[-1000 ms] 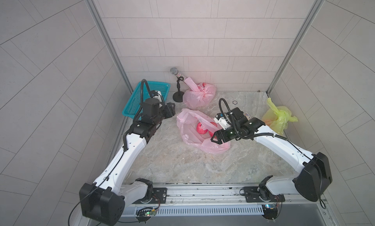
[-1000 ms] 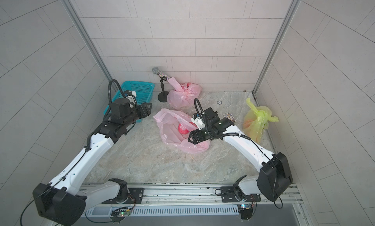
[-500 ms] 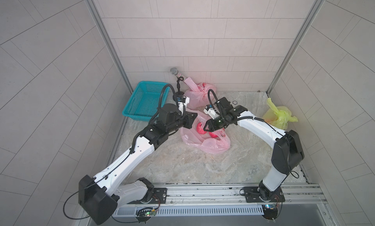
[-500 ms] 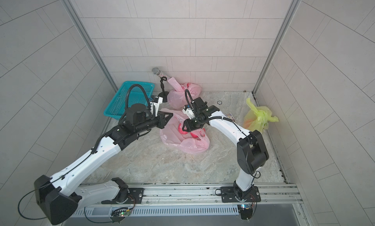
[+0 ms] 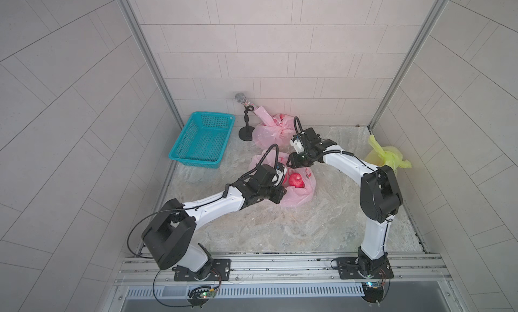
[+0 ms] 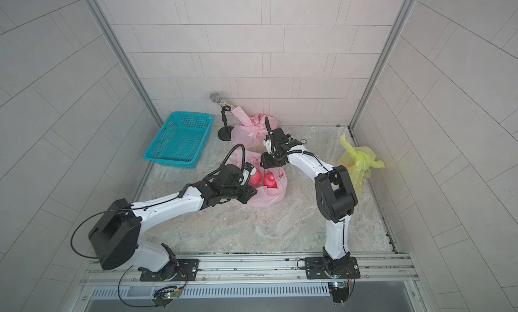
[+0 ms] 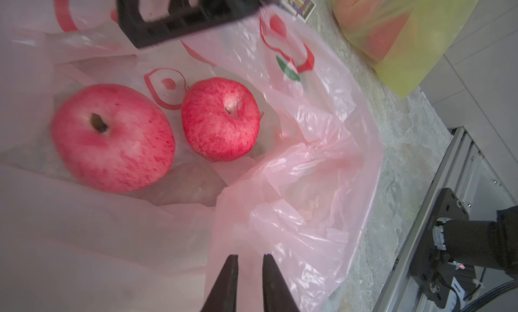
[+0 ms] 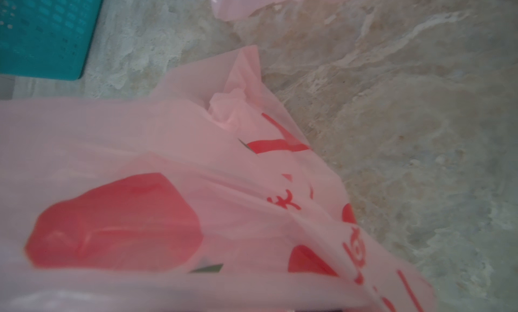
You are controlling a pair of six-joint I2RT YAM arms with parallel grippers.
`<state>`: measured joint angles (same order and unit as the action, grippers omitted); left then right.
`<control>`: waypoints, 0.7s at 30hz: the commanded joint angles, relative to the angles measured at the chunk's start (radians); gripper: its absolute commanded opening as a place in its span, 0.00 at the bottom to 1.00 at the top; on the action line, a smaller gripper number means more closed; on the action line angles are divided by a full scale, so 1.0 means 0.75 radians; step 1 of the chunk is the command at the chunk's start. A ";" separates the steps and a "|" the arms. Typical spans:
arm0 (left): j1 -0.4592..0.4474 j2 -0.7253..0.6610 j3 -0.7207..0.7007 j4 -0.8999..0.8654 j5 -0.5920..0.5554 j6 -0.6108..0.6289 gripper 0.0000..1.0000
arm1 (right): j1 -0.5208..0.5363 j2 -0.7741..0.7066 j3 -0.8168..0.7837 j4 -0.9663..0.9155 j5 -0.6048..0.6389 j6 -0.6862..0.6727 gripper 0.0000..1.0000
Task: Untie the knot of a plastic bag & take out the apple
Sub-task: Adjust the plastic bag at the center of the board.
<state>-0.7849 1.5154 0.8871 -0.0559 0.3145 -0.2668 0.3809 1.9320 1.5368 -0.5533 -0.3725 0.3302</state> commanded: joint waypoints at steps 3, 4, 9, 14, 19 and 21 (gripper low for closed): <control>-0.060 0.061 -0.108 0.092 -0.004 0.194 0.22 | -0.098 0.091 0.011 0.073 0.082 0.082 0.49; -0.059 0.076 -0.122 0.080 -0.012 0.202 0.22 | -0.110 0.105 0.017 0.073 0.085 0.083 0.49; -0.058 0.123 -0.194 0.065 -0.086 0.215 0.20 | -0.153 0.166 0.029 0.083 0.070 0.091 0.51; -0.052 0.175 -0.230 0.066 -0.134 0.215 0.18 | -0.163 0.214 0.027 0.094 0.045 0.088 0.51; -0.030 0.139 -0.265 0.041 -0.205 0.196 0.15 | -0.192 0.231 -0.006 0.106 0.047 0.095 0.54; 0.001 0.113 -0.274 0.036 -0.170 0.166 0.15 | -0.207 0.234 -0.012 0.110 0.026 0.110 0.58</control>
<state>-0.8139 1.6207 0.7128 0.0128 0.2161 -0.1417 0.2485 2.0941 1.5383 -0.4820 -0.3489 0.3950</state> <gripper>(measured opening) 0.153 0.567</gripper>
